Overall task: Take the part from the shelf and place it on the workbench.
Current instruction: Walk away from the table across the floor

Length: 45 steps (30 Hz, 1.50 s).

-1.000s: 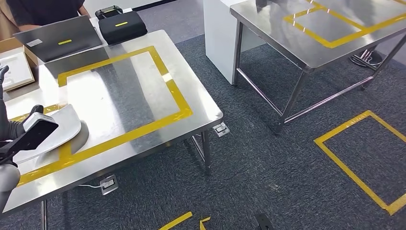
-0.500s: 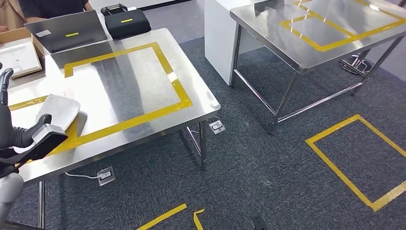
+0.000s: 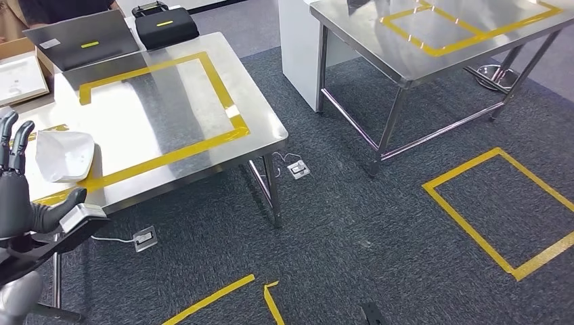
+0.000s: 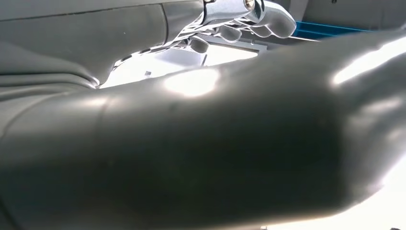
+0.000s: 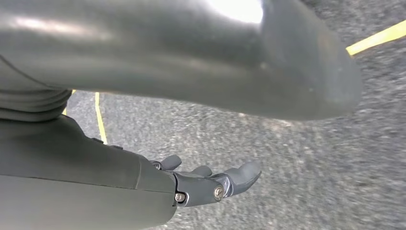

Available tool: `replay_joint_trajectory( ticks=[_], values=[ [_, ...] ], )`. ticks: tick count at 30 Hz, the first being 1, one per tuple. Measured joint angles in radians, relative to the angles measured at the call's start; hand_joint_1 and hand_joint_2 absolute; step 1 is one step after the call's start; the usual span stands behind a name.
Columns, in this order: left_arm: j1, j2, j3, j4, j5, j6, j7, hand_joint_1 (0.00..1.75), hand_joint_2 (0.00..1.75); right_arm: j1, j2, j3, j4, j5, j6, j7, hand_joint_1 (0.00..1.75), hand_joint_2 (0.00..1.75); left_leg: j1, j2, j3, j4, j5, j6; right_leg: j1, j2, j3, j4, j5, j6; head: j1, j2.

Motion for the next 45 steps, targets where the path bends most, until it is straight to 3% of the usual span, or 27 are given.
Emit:
replay_joint_trajectory(
  ticks=[1,3,5,7,9,11,12,15,16,17,19,21,23,26,28,30,31,32,33,35,36,38,39,41,42,43,45],
  values=[
    [0.019,0.002,0.0,-0.016,-0.005,0.001,0.003,0.0,0.0,0.001,0.0,-0.001,0.0,0.0,0.0,0.0,0.0,0.0,0.0,0.0,-0.007,0.056,-0.023,-0.001,0.001,0.0,-0.013,0.0,0.011,0.0,0.0,0.0],
    [0.048,0.006,0.001,-0.04,-0.01,0.002,0.005,0.0,0.0,0.002,0.0,-0.002,0.0,0.0,0.0,0.0,0.0,0.0,0.0,-0.001,0.019,0.088,-0.007,0.003,0.003,-0.001,-0.04,0.001,0.033,0.003,0.0,0.0],
    [0.061,0.01,0.004,-0.06,-0.012,0.002,0.007,0.0,0.0,0.001,0.0,-0.002,0.0,0.0,0.0,0.0,0.0,0.0,-0.002,-0.003,0.116,-0.013,0.026,0.015,0.003,-0.002,-0.063,0.001,0.053,0.008,0.0,0.0],
    [0.064,0.014,0.009,-0.081,-0.012,0.003,0.007,0.0,0.0,0.0,0.0,-0.002,0.0,0.0,0.0,0.0,0.0,0.0,-0.009,-0.004,0.211,-0.141,0.018,0.025,0.003,-0.002,-0.073,-0.001,0.071,0.018,0.002,0.0],
    [0.07,0.018,0.015,-0.094,-0.014,0.008,0.008,0.0,0.0,0.0,0.0,-0.004,0.0,-0.002,0.0,-0.001,0.0,0.0,-0.017,-0.005,0.238,-0.189,0.01,0.033,0.0,-0.002,-0.07,-0.011,0.089,0.032,0.0,0.0],
    [0.095,0.021,0.023,-0.112,-0.022,0.018,0.011,0.0,0.0,0.002,0.0,-0.007,0.0,-0.005,0.0,-0.002,0.0,0.0,-0.016,-0.002,0.233,-0.203,0.031,0.047,-0.001,-0.002,-0.068,-0.019,0.094,0.046,-0.004,0.0],
    [0.121,0.022,0.031,-0.127,-0.035,0.028,0.015,0.0,0.0,0.003,0.0,-0.009,0.0,-0.007,-0.001,-0.001,0.0,0.0,-0.014,0.001,0.229,-0.211,0.044,0.055,0.0,-0.002,-0.072,-0.008,0.073,0.05,-0.004,0.0],
    [0.258,0.015,0.08,-0.202,-0.108,0.053,0.028,0.0,0.0,0.006,0.0,-0.012,0.0,-0.008,-0.008,0.003,0.0,0.0,-0.013,0.013,0.202,-0.219,0.078,0.071,0.002,-0.003,-0.102,0.126,-0.068,0.055,-0.003,0.0],
    [0.321,0.006,0.108,-0.233,-0.134,0.056,0.03,0.0,0.0,0.008,0.0,-0.014,0.0,-0.008,-0.011,0.002,0.0,0.0,-0.014,0.017,0.189,-0.218,0.088,0.072,0.002,-0.003,-0.108,0.181,-0.098,0.057,-0.003,0.0],
    [0.386,-0.006,0.14,-0.265,-0.151,0.058,0.032,0.0,0.0,0.011,-0.001,-0.015,0.0,-0.007,-0.014,0.002,0.0,0.0,-0.015,0.02,0.173,-0.215,0.097,0.073,0.002,-0.003,-0.103,0.217,-0.103,0.058,-0.003,0.0],
    [0.505,-0.037,0.206,-0.32,-0.143,0.061,0.027,0.0,0.0,0.018,-0.003,-0.018,0.0,-0.005,-0.018,0.001,0.0,0.0,-0.016,0.022,0.141,-0.206,0.114,0.069,0.003,-0.003,-0.05,0.198,-0.062,0.057,0.001,0.0],
    [0.595,-0.073,0.276,-0.347,-0.082,0.062,-0.005,0.0,0.0,0.02,-0.006,-0.019,0.0,0.0,-0.019,0.001,0.0,0.0,-0.016,0.022,0.115,-0.193,0.128,0.062,0.006,-0.001,0.051,0.074,-0.047,0.049,0.008,0.0],
    [0.658,-0.107,0.348,-0.351,-0.027,0.062,-0.053,0.0,0.0,0.021,-0.008,-0.019,0.0,0.003,-0.018,0.001,0.0,0.0,-0.017,0.021,0.106,-0.186,0.139,0.052,0.011,0.0,0.112,-0.02,-0.068,0.038,0.012,0.0],
    [0.71,-0.142,0.423,-0.349,-0.005,0.062,-0.089,0.0,0.0,0.023,-0.009,-0.019,0.0,0.004,-0.017,0.002,0.0,0.0,-0.013,0.015,0.104,-0.191,0.157,0.034,0.014,-0.005,0.108,-0.043,-0.059,0.018,0.012,0.0],
    [0.723,-0.156,0.458,-0.323,0.003,0.057,-0.063,0.0,0.0,0.02,-0.01,-0.019,0.0,0.008,-0.016,0.004,0.0,0.0,-0.009,0.005,0.091,-0.161,0.107,0.02,0.01,-0.012,0.091,-0.051,-0.033,0.005,0.012,0.0],
    [0.705,-0.169,0.5,-0.206,0.062,0.028,-0.002,0.0,0.0,0.019,-0.011,-0.019,0.0,0.016,-0.01,0.006,0.0,0.0,-0.004,-0.001,0.07,-0.066,0.005,0.007,0.008,-0.016,0.065,-0.054,-0.008,-0.001,0.011,0.0],
    [0.685,-0.174,0.531,-0.101,0.128,-0.002,0.017,0.0,0.0,0.019,-0.013,-0.019,0.0,0.021,-0.005,0.008,0.0,0.0,-0.001,-0.001,0.063,-0.009,-0.031,0.002,0.008,-0.017,0.051,-0.053,0.005,-0.002,0.01,0.0],
    [0.663,-0.18,0.569,0.027,0.21,-0.047,0.026,0.0,0.0,0.018,-0.014,-0.019,0.0,0.026,0.001,0.012,0.0,0.0,0.001,-0.001,0.064,0.034,-0.042,-0.002,0.008,-0.018,0.035,-0.052,0.017,-0.001,0.01,0.0],
    [0.644,-0.186,0.614,0.157,0.299,-0.104,0.034,0.0,0.0,0.017,-0.015,-0.019,0.0,0.031,0.007,0.016,0.0,0.0,0.003,-0.001,0.077,0.054,-0.028,-0.004,0.008,-0.017,0.02,-0.05,0.029,0.0,0.01,0.0],
    [0.627,-0.197,0.726,0.391,0.497,-0.229,0.111,0.0,0.0,0.014,-0.017,-0.017,0.0,0.038,0.017,0.025,0.0,0.0,0.006,-0.001,0.149,0.002,0.025,-0.001,0.008,-0.01,-0.01,-0.046,0.052,0.005,0.01,0.0],
    [0.626,-0.208,0.79,0.481,0.596,-0.268,0.188,0.0,0.0,0.012,-0.018,-0.016,0.0,0.037,0.02,0.026,0.0,0.0,0.005,0.0,0.202,-0.065,0.029,0.003,0.009,-0.006,-0.021,-0.044,0.062,0.009,0.009,0.0],
    [0.631,-0.246,0.926,0.617,0.754,-0.29,0.365,0.0,0.0,0.011,-0.023,-0.015,0.0,0.028,0.023,0.027,0.0,0.0,-0.001,-0.001,0.287,-0.189,0.003,0.016,0.01,-0.002,-0.032,-0.043,0.079,0.023,0.01,0.0],
    [0.636,-0.269,0.987,0.669,0.795,-0.287,0.429,0.0,0.0,0.01,-0.026,-0.015,0.0,0.024,0.023,0.031,0.0,0.0,-0.006,-0.003,0.302,-0.221,-0.01,0.024,0.011,-0.003,-0.033,-0.045,0.088,0.031,0.01,0.0],
    [0.647,-0.309,1.074,0.755,0.813,-0.287,0.471,0.0,0.0,0.009,-0.035,-0.015,0.0,0.026,0.022,0.047,0.0,0.0,-0.01,-0.006,0.291,-0.228,0.0,0.043,0.008,-0.006,-0.034,-0.049,0.1,0.047,0.011,0.0],
    [0.649,-0.325,1.101,0.788,0.809,-0.292,0.467,0.0,0.0,0.009,-0.038,-0.015,0.0,0.03,0.022,0.055,0.0,0.0,-0.01,-0.006,0.28,-0.227,0.01,0.053,0.007,-0.006,-0.04,-0.041,0.087,0.053,0.012,0.0],
    [0.649,-0.338,1.123,0.819,0.805,-0.298,0.461,0.0,0.0,0.008,-0.041,-0.015,0.0,0.034,0.023,0.06,0.0,0.0,-0.008,-0.006,0.268,-0.227,0.021,0.062,0.007,-0.007,-0.05,-0.014,0.055,0.058,0.014,0.0],
    [0.646,-0.352,1.159,0.865,0.799,-0.31,0.453,0.0,0.0,0.008,-0.043,-0.015,0.0,0.039,0.023,0.063,0.0,0.0,-0.01,-0.004,0.24,-0.227,0.043,0.075,0.009,-0.006,-0.081,0.093,-0.05,0.062,0.021,0.0]
  ],
)
